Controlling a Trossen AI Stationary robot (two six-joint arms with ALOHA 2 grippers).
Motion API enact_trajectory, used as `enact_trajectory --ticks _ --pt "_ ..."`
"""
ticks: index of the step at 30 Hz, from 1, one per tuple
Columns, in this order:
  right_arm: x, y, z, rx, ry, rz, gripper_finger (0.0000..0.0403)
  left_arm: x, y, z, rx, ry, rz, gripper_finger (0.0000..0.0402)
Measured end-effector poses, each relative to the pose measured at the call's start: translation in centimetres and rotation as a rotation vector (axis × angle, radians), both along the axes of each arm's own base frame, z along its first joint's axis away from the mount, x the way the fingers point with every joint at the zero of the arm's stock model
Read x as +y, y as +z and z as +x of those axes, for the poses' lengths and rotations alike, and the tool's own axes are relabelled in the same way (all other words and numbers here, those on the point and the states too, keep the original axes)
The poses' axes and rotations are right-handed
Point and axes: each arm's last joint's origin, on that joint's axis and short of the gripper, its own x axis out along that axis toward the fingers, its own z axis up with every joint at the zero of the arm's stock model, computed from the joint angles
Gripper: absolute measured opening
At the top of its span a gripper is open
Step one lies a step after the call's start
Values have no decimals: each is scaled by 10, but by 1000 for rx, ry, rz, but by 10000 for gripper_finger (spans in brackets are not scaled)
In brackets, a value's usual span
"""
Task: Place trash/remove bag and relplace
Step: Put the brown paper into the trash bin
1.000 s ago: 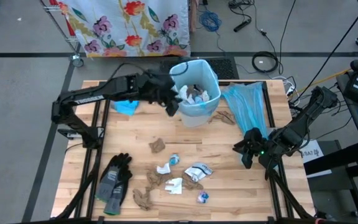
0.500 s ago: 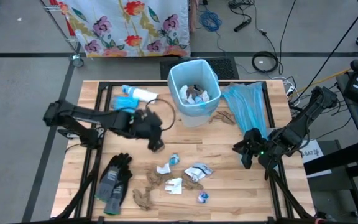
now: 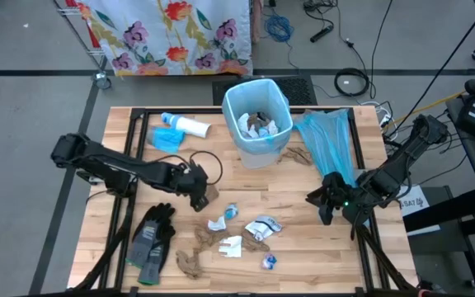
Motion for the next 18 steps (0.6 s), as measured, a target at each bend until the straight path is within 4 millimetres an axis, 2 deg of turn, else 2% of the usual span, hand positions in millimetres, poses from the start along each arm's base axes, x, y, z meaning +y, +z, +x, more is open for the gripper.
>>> enact_trajectory --ticks 6,13,16,18 --pt "1 2 1 -27 -38 66 63 1 -24 13 40 -137 27 180" --pt "1 2 2 -61 -98 114 63 4 -54 27 113 -172 20 177" --pt "1 3 3 -82 -122 125 63 4 -61 29 132 -163 5 143" --pt "2 4 4 -97 -126 133 63 3 -61 28 137 -168 -10 93"
